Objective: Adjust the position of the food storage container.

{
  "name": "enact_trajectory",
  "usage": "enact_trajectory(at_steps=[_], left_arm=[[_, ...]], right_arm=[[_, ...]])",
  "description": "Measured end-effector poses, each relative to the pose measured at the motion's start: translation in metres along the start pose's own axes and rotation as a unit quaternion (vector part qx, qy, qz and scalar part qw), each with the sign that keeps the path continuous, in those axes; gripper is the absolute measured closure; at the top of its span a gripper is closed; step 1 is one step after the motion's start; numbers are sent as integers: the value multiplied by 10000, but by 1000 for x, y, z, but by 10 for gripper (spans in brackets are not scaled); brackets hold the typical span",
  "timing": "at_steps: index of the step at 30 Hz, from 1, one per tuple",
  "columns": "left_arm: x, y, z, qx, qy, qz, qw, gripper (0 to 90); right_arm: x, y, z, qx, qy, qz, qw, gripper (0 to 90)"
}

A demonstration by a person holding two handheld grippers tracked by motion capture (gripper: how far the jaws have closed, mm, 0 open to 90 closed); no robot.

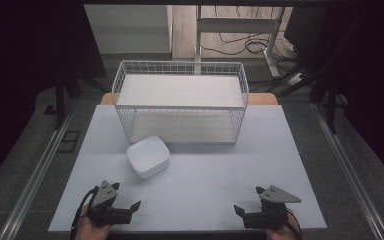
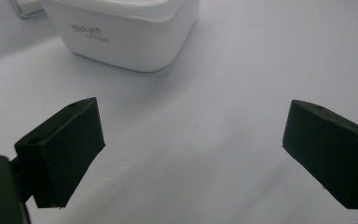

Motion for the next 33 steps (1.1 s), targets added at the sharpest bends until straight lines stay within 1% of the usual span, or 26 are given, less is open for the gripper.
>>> enact_trajectory(at_steps=[3,6,8,9,12,14,17,18,19,20,22,25,28,30,32,33], left_arm=[[0,0,0,2,-51,-29,10000,46],[2,1,0,26,-54,-46,10000,39],[3,1,0,25,-69,-123,9999,26],[4,1,-1,4,-118,-156,9998,23],[7,5,-6,-144,-160,-225,9995,17],[9,5,-8,-164,-133,-251,9995,35],[12,5,-9,-174,-108,-262,9994,68],[13,6,-9,-165,-68,-269,9995,68],[14,6,-8,-155,-68,-287,9994,87],[14,7,-7,-145,-84,-283,9995,96],[16,7,-6,-106,-10,-264,9996,103],[19,8,-7,-136,38,-307,9994,134],[23,10,-9,-147,122,-235,9995,189],[26,11,-9,-147,145,-231,9995,215],[29,12,-10,-163,199,-219,9994,268],[31,12,-10,-178,187,-242,9994,301]], right_arm=[[2,0,1,12,2,-77,10000,7],[-1,1,1,-6,-17,10,10000,7],[-2,0,1,19,-22,47,10000,7],[-2,0,2,50,-43,56,10000,7],[0,-1,3,104,-96,-18,9999,0],[0,0,4,103,-126,-33,9999,0],[-1,1,5,92,-171,21,9998,0],[-2,2,5,56,-196,45,9998,0],[-4,4,4,39,-183,43,9998,0],[-5,4,4,56,-175,45,9998,0],[-8,5,6,130,-216,24,9997,0],[-10,7,7,185,-187,70,9996,0],[-11,10,8,193,-269,58,9994,5],[-10,13,8,199,-282,48,9994,31],[-10,16,9,205,-290,38,9994,59],[-10,17,10,185,-306,42,9994,76]])
Point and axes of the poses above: each handheld gripper's, and its own axes: z roughly forward along the jaws, y roughly out of its top, x roughly to its left, the point moved 6 cm from there along z, roughly forward along the jaws, and after that the axes turned 1 degree about -z, right-handed, at the moved point
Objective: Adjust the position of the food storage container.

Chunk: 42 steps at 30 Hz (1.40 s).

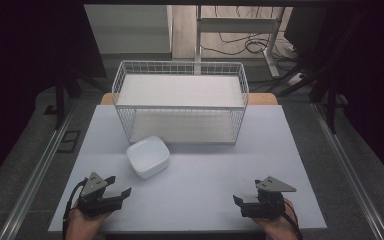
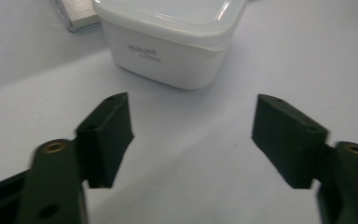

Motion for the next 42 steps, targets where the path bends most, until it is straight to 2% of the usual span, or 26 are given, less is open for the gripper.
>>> enact_trajectory(at_steps=[4,9,13,16,22,24,25,29,35,42], left_arm=[[8,2,0,-32,12,-102,9999,419],[19,8,3,-124,129,-244,9995,517],[30,14,6,-192,227,-384,9988,631],[41,20,13,-216,256,-507,9982,724],[66,29,32,-147,475,-659,9966,886],[70,30,35,-133,492,-700,9962,898],[75,34,43,-116,579,-692,9959,900],[78,42,56,-94,631,-724,9953,900],[73,45,76,110,644,-689,9955,899],[70,54,91,128,674,-620,9957,898]], right_arm=[[-1,4,5,1,22,53,10000,137],[-1,7,12,70,46,-34,10000,205],[0,11,16,89,90,-91,9999,261],[3,14,20,115,137,-147,9997,286],[6,25,29,111,235,-205,9995,298],[6,27,31,105,233,-224,9994,300],[6,30,34,82,290,-201,9993,313],[7,34,38,42,384,-188,9991,345],[8,40,46,83,403,-288,9987,405],[7,49,55,88,418,-359,9984,493]])
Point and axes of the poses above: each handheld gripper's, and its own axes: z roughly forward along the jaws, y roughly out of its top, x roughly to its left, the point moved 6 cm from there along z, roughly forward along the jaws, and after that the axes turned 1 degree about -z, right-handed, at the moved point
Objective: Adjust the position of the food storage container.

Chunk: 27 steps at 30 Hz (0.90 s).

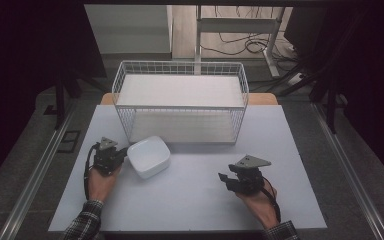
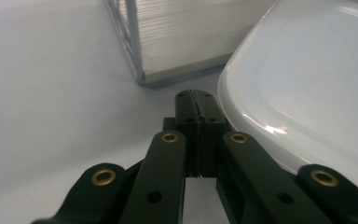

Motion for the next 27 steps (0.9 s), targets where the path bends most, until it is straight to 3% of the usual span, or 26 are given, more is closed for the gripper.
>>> enact_trajectory(at_steps=[10,18,27], left_arm=[[-16,10,19,-4,-208,110,9997,898],[-35,13,26,8,-460,211,9987,898],[-56,18,38,12,-777,213,9967,897]], right_arm=[[-5,12,13,-5,72,-79,9999,663],[-2,25,29,53,194,-265,9994,883],[3,40,61,75,405,-333,9986,893]])
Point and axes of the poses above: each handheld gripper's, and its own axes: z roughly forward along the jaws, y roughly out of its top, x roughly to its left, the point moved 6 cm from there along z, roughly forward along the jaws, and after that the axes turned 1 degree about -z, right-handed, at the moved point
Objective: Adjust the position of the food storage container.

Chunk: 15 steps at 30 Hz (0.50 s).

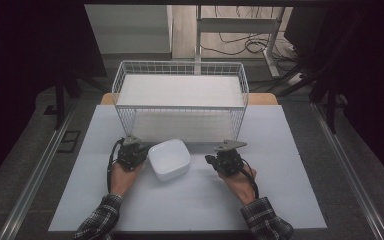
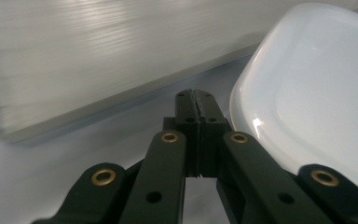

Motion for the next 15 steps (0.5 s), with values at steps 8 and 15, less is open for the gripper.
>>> enact_trajectory(at_steps=[8,15], left_arm=[[-10,1,-6,104,239,178,9995,896],[-20,-1,-1,135,-88,9,9999,897]], right_arm=[[-3,8,32,35,41,141,9999,892],[2,18,44,-14,161,223,9996,892]])
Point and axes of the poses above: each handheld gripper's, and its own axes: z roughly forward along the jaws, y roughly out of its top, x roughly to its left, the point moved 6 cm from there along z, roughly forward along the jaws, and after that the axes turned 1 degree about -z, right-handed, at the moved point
